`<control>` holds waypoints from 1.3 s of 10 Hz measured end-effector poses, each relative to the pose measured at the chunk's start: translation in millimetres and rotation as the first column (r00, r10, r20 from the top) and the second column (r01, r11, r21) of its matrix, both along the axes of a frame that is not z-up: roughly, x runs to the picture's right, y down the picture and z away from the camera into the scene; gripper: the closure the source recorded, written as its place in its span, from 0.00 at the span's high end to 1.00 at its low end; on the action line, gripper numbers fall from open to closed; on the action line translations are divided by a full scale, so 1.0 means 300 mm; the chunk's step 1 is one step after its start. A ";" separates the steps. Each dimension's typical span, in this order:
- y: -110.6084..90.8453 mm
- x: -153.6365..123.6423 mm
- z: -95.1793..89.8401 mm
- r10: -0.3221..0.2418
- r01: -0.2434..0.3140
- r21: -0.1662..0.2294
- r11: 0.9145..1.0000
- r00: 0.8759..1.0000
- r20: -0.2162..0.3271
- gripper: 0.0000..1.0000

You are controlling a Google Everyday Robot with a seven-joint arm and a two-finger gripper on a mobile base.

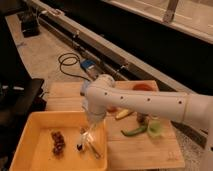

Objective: Wipe tray with brush

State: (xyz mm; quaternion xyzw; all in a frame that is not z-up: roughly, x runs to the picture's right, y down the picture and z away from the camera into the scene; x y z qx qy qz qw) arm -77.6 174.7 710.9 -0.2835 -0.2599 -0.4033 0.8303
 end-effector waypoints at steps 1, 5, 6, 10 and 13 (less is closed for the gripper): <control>-0.007 -0.046 0.009 -0.013 0.013 0.002 1.000 1.000 0.019 0.00; 0.014 -0.279 0.023 -0.062 0.062 0.006 0.998 0.993 0.105 0.00; 0.040 -0.302 0.014 -0.056 0.057 -0.003 0.998 0.993 0.106 0.00; 0.124 -0.208 -0.027 -0.014 0.017 -0.038 0.999 0.997 0.070 0.00; 0.117 -0.059 -0.051 0.003 -0.003 -0.031 1.000 1.000 0.002 0.00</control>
